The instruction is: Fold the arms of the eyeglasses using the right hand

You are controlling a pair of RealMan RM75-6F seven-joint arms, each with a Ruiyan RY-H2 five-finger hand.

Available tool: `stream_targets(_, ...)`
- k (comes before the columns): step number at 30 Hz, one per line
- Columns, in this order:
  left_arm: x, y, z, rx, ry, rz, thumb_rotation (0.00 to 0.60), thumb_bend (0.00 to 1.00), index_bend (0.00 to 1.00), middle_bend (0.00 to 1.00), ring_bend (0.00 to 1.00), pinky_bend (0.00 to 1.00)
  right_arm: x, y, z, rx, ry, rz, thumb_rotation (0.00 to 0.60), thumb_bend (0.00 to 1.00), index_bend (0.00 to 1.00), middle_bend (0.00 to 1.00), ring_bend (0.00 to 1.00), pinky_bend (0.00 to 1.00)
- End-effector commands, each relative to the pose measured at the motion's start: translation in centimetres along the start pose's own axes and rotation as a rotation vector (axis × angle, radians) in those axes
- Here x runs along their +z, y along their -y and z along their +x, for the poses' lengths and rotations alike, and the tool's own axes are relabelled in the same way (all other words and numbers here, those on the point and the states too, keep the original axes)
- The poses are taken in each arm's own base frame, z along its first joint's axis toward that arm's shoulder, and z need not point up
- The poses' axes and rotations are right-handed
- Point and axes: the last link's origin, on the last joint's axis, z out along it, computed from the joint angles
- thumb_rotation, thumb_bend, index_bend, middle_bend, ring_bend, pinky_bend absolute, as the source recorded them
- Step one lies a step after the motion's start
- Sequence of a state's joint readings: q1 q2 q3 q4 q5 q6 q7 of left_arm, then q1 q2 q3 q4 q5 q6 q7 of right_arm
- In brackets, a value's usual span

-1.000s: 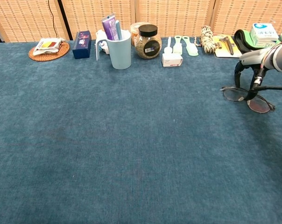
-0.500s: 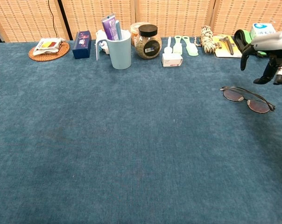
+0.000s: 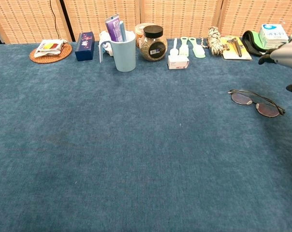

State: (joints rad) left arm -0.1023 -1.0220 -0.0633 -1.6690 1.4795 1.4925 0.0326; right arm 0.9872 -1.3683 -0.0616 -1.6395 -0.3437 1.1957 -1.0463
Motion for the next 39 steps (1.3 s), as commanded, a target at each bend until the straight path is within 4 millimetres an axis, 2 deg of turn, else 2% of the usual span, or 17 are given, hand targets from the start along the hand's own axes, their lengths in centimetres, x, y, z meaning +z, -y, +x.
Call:
stream_targets(1,0.0,0.0,0.0,-0.001,0.001,-0.001,0.383,0.5,0.09,0.0,0.0,0.03,-0.3,0.7,-0.4,0.07,0.031,0.019,0.6,0.44,0.02,0.0,0.0,0.0)
stream_targets(9,-0.2,0.1,0.0,-0.002,0.007,0.005,0.383,0.5,0.09,0.0,0.0,0.03,-0.3,0.5,0.6,0.422,0.014,0.093,0.6,0.44,0.0,0.0,0.0,0.0)
stream_targets(16,-0.2,0.2,0.0,-0.002,0.01,0.006,0.384,0.5,0.08,0.0,0.0,0.03,-0.5,1.3,1.2,0.871,-0.056,0.157,0.6,0.44,0.0,0.0,0.0,0.0)
stream_targets(21,-0.3,0.2,0.0,-0.002,0.015,0.01,0.385,0.5,0.08,0.0,0.0,0.03,-0.7,1.7,1.6,1.196,-0.034,0.233,0.6,0.44,0.0,0.0,0.0,0.0)
stream_targets(33,-0.3,0.3,0.0,-0.001,0.017,0.012,0.384,0.5,0.07,0.0,0.0,0.03,-0.8,1.9,2.2,1.569,0.028,0.332,0.6,0.44,0.0,0.0,0.0,0.0)
stream_targets(39,-0.3,0.3,0.1,0.0,0.017,0.013,0.384,0.5,0.07,0.0,0.0,0.03,-0.5,2.4,1.5,1.706,0.064,0.345,0.6,0.44,0.0,0.0,0.0,0.0)
